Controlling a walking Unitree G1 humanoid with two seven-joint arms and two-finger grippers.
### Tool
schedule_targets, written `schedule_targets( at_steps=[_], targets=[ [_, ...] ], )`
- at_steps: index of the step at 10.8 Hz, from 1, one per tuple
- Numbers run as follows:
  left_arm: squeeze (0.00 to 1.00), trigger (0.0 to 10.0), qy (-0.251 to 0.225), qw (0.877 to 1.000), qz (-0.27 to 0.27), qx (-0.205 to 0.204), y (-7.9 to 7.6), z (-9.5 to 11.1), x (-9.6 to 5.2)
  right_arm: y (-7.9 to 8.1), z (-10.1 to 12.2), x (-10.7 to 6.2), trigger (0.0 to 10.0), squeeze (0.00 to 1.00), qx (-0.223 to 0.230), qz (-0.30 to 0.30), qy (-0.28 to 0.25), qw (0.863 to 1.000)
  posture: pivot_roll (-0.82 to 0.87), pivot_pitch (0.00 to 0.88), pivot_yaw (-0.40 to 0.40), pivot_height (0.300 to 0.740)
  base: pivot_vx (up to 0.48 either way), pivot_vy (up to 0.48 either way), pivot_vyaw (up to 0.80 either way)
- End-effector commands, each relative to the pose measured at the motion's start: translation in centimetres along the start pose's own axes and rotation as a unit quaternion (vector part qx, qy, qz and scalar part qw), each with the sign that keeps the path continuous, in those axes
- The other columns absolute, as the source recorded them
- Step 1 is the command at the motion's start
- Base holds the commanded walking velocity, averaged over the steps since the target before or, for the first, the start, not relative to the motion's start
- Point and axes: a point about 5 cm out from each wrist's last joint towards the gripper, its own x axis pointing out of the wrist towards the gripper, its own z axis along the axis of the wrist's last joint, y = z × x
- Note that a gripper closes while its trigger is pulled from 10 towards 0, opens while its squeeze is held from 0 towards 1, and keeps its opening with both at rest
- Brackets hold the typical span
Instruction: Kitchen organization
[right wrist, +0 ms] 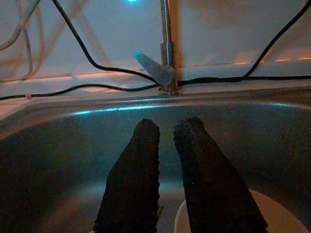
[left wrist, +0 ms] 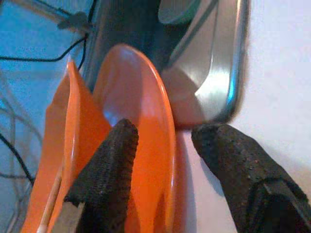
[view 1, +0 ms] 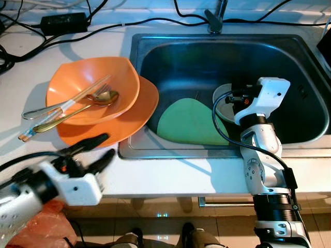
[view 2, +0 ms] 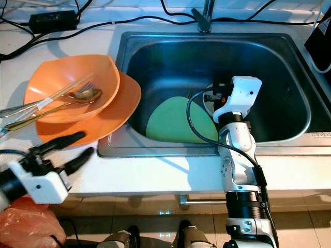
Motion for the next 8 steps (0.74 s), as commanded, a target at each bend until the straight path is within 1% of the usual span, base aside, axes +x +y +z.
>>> schedule_targets(
  at_steps=[1, 2, 3, 4, 6, 7, 8],
  targets=[
    [1.0, 10.0, 0.0, 0.999, -0.033, -0.027, -1.1, 0.0, 0.3, 0.0, -1.5, -0.7, 10.0, 0.0, 0.013, -0.003, 0.025, 1.0, 0.13, 0.279, 0.02, 0.74, 0.0, 0.0, 0.0],
    [1.0, 10.0, -0.009, 0.999, -0.021, -0.04, -0.6, 0.3, 0.6, 0.0, -1.6, -0.7, 10.0, 0.0, 0.013, -0.004, 0.026, 1.0, 0.13, 0.278, 0.019, 0.74, 0.0, 0.0, 0.0],
    [1.0, 10.0, -0.026, 0.998, 0.005, -0.061, 0.4, 0.8, 1.2, 0.0, -1.6, -0.7, 10.0, 0.0, 0.014, -0.004, 0.027, 1.0, 0.13, 0.278, 0.019, 0.74, 0.0, 0.0, 0.0],
    [1.0, 10.0, -0.036, 0.996, 0.02, -0.074, 0.9, 1.0, 1.6, 0.0, -1.6, -0.7, 10.0, 0.0, 0.014, -0.004, 0.027, 1.0, 0.13, 0.277, 0.017, 0.74, 0.0, 0.0, 0.0],
    [1.0, 10.0, -0.053, 0.993, 0.039, -0.102, 1.5, 1.5, 2.2, 0.0, -1.7, -0.7, 10.0, 0.0, 0.014, -0.003, 0.028, 1.0, 0.12, 0.278, 0.015, 0.74, 0.0, 0.0, 0.0],
    [1.0, 10.0, -0.067, 0.989, 0.057, -0.122, 2.1, 1.8, 2.7, 0.1, -1.7, -0.7, 10.0, 0.0, 0.015, -0.002, 0.028, 1.0, 0.12, 0.279, 0.013, 0.74, 0.0, 0.0, 0.0],
    [1.0, 10.0, -0.077, 0.987, 0.058, -0.13, 2.3, 2.2, 3.2, 0.2, -1.7, -0.7, 10.0, 0.0, 0.015, -0.002, 0.028, 0.999, 0.12, 0.279, 0.013, 0.74, 0.0, 0.0, 0.0]
  ],
)
